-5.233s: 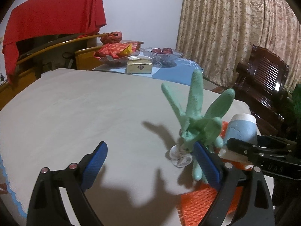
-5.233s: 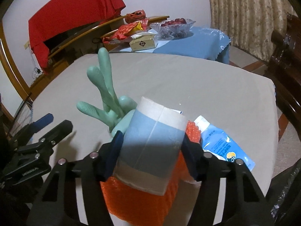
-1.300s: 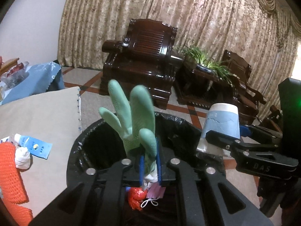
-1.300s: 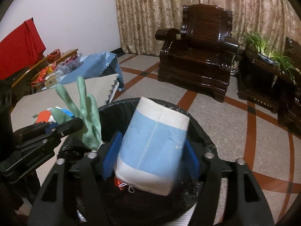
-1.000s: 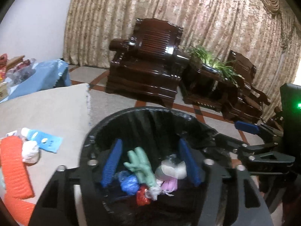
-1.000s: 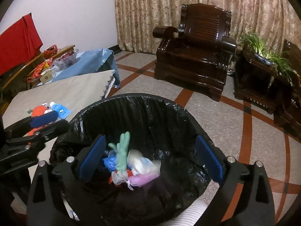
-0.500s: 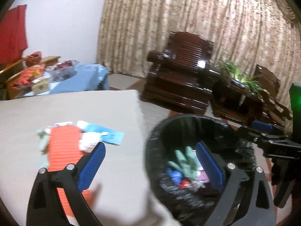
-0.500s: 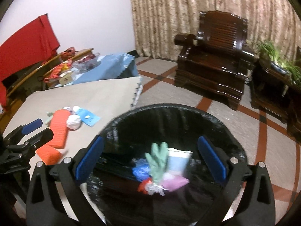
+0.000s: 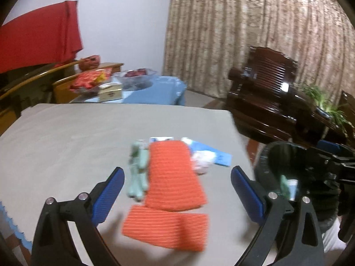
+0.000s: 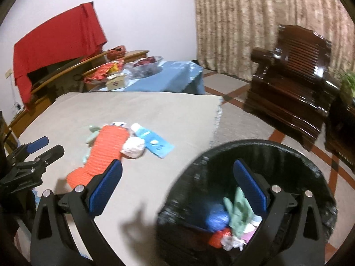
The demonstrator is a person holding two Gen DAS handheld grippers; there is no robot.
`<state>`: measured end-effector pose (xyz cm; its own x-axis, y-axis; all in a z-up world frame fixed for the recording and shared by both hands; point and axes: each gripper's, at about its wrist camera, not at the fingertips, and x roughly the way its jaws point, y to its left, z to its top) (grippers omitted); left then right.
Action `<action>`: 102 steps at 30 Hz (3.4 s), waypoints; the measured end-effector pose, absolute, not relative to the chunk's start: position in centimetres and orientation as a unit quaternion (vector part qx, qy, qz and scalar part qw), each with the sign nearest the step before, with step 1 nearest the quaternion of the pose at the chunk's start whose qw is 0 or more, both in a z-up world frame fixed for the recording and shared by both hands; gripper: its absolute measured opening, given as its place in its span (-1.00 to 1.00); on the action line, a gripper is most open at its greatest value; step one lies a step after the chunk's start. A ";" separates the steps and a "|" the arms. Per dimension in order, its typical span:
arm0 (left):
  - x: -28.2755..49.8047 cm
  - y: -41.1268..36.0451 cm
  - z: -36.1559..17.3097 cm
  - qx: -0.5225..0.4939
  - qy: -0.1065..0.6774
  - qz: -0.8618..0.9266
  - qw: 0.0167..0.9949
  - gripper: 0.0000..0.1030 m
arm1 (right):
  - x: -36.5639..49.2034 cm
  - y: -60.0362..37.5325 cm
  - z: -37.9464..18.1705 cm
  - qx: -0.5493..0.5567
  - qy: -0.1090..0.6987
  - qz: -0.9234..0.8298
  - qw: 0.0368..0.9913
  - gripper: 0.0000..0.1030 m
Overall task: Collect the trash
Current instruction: 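Move both tools back over the table toward the orange foam nets, then grasp an orange foam net with the right tool and lift it, then grasp the second green glove with the left tool and lift it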
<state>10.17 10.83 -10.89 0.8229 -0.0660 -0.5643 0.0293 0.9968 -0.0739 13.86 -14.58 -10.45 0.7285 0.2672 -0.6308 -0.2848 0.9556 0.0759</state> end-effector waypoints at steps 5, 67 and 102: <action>10.1 14.3 -11.9 -0.040 0.301 0.009 0.953 0.83 | 15.1 -10.6 -11.1 -0.023 0.335 0.176 0.925 0.89; 12.4 19.5 -14.6 -0.053 0.325 0.042 0.943 0.82 | 19.2 0.3 -15.2 -0.031 0.385 0.270 0.882 -0.75; 19.6 16.5 -17.0 -0.082 0.364 -0.011 0.928 -0.83 | 22.9 -2.9 -15.5 -0.013 0.395 0.252 0.884 -0.74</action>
